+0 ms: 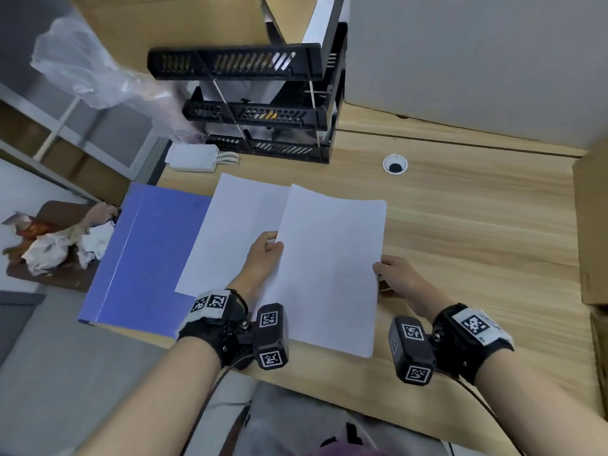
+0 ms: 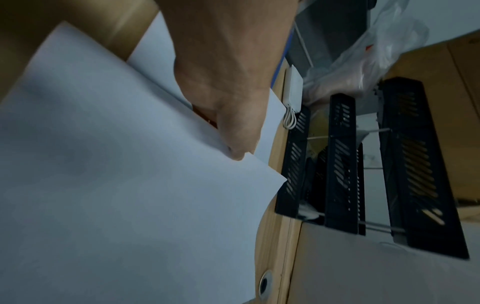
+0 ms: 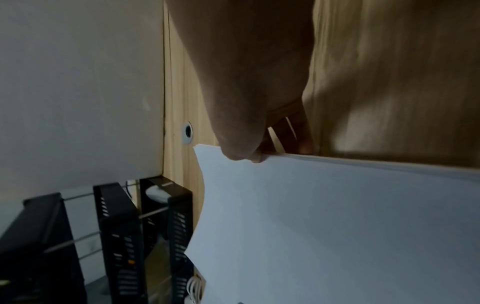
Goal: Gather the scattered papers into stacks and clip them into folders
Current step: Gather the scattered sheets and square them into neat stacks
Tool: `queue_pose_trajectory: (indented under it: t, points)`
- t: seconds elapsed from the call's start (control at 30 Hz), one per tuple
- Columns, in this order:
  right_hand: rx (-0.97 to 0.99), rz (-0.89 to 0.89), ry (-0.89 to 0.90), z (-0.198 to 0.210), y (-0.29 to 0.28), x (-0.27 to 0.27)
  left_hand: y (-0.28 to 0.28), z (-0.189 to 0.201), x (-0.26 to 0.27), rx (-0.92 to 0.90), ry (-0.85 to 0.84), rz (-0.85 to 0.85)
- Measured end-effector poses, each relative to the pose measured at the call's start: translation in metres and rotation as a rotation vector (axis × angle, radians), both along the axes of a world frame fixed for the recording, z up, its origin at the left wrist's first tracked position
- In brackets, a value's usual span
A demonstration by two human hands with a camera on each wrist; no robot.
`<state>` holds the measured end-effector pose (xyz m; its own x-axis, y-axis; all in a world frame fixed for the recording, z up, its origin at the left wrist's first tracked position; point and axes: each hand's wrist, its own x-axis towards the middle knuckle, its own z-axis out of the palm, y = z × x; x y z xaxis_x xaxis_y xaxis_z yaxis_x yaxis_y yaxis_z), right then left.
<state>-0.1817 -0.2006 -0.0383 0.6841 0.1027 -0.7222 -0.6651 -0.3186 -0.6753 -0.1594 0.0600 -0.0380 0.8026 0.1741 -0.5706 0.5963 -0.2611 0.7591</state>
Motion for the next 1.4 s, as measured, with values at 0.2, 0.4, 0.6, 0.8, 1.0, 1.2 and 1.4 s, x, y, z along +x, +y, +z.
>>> queue_pose_trajectory:
  t: [0.2,0.4,0.6,0.8,1.0,1.2,1.4]
  points:
    - [0.02,-0.018,-0.044,0.005,0.068,0.021,0.063,0.005,0.012,0.044,-0.097,0.102]
    - [0.057,0.008,-0.047,0.01,0.136,0.056,0.134,0.015,0.049,0.092,-0.182,0.129]
    - [-0.103,0.032,0.059,-0.019,0.165,0.06,0.18,-0.011,0.072,0.179,0.096,0.008]
    - [-0.139,-0.067,0.076,-0.025,0.172,0.071,0.195,-0.017,0.104,0.15,0.021,-0.05]
    - [-0.057,-0.171,0.149,-0.03,0.168,0.067,0.173,-0.024,0.137,0.106,0.068,-0.22]
    - [-0.018,-0.163,0.148,-0.037,0.163,0.064,0.163,-0.027,0.159,0.398,0.055,-0.322]
    - [0.018,-0.153,0.127,-0.04,0.159,0.059,0.145,-0.016,0.156,0.074,0.066,-0.19]
